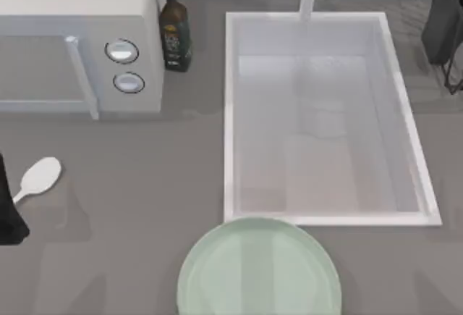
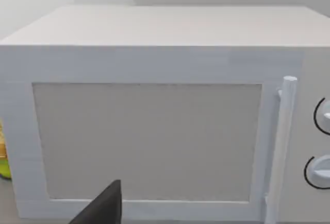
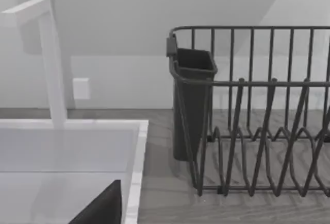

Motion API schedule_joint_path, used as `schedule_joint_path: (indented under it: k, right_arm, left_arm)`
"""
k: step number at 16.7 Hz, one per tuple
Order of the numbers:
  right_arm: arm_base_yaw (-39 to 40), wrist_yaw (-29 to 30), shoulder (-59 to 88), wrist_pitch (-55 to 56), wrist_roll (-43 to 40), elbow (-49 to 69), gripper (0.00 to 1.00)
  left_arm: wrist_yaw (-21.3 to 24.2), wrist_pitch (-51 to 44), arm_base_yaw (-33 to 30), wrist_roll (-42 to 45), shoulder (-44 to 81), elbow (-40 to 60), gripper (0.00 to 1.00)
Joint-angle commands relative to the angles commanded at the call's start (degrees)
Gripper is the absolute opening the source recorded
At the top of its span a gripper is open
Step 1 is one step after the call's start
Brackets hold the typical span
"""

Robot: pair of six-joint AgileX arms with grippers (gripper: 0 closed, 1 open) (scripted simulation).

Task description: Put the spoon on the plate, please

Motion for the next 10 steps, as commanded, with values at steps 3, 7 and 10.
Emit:
schedule_joint_path:
  k: [3, 7, 10]
  right_arm:
    - [0.0, 0.0, 0.0, 0.0, 0.0, 0.0, 1.0]
    - [0.0, 0.0, 0.0, 0.0, 0.0, 0.0, 1.0]
    - [0.0, 0.0, 0.0, 0.0, 0.0, 0.0, 1.0]
  left_arm:
    - [-0.02, -0.55, 0.09, 0.37, 0.64, 0.6, 1.0]
    - [-0.05, -7.06, 1.02, 4.92, 9.18, 7.81, 1.0]
    - [0.01, -15.33, 2.08, 10.67, 21.94, 16.8, 1.0]
